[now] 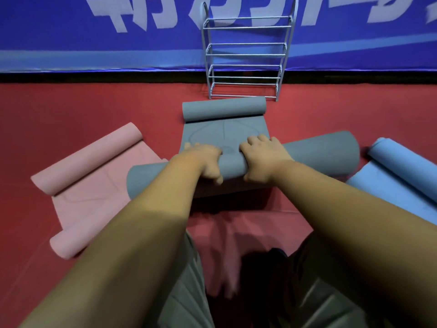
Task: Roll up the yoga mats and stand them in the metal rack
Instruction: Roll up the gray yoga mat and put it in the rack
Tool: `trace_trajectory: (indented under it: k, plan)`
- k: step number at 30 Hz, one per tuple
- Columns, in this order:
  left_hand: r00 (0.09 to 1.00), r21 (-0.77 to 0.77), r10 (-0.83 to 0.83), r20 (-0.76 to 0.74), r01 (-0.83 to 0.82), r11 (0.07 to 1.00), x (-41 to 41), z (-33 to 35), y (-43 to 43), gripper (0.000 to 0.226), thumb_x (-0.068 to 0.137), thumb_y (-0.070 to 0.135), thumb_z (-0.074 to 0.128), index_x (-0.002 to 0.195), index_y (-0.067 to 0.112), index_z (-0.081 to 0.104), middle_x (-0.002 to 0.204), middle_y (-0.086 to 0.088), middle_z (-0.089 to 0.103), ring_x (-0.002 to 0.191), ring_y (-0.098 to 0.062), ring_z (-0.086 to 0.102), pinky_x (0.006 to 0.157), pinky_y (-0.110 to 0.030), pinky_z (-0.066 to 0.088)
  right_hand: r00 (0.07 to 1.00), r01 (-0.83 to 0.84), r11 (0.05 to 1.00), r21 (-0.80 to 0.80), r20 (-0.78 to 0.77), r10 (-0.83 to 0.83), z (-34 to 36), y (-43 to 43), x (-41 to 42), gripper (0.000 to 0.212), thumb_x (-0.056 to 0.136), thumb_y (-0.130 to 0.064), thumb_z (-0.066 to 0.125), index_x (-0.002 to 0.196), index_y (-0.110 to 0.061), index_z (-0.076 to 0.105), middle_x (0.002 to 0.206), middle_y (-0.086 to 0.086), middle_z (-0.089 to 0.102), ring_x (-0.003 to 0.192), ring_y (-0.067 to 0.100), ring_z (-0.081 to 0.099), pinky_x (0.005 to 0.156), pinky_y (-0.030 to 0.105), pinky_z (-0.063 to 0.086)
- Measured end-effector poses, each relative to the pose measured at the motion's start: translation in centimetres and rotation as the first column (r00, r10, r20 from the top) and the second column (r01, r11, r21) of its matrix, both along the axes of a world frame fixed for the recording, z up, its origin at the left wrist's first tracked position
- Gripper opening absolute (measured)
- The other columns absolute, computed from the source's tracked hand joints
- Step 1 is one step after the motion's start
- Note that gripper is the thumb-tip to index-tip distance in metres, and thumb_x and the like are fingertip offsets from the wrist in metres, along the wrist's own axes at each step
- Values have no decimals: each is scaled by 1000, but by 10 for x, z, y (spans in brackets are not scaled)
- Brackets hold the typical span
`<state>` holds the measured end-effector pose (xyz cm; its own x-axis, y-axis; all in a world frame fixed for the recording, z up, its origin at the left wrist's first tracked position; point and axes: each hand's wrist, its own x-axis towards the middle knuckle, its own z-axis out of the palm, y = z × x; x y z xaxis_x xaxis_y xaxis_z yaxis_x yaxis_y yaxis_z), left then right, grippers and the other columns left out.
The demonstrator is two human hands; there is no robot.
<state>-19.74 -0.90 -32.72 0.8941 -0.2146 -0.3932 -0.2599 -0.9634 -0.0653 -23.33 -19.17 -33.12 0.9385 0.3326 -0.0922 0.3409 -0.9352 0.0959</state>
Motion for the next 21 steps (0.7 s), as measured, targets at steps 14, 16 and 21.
trace_trajectory:
  k: [14, 16, 21]
  plan:
    - [992, -153, -96, -82, 82, 985, 15, 4, -5, 106, 60, 59, 97, 151, 29, 50, 143, -1, 61, 125, -30, 62, 105, -44, 52, 940, 278, 958, 66, -225, -257, 12, -23, 2, 78, 55, -64, 74, 124, -26, 67, 123, 8, 70, 110, 38, 67, 91, 43, 57]
    - [971, -86, -58, -231, 39, 995, 18, 1, -3, 96, 60, 54, 98, 144, 26, 60, 135, 0, 67, 116, -27, 66, 104, -41, 54, 949, 266, 962, 58, -190, -251, -8, -18, -16, 69, 65, -62, 74, 125, -27, 66, 126, 7, 65, 116, 39, 62, 95, 46, 50]
    - [980, -114, -63, -189, 42, 993, 29, -2, -20, 62, 61, 39, 100, 114, 25, 71, 109, 1, 73, 97, -24, 68, 84, -31, 55, 956, 205, 979, -16, -211, -204, -18, -28, 0, 95, 65, -79, 79, 136, -20, 58, 136, 12, 54, 127, 39, 52, 102, 47, 44]
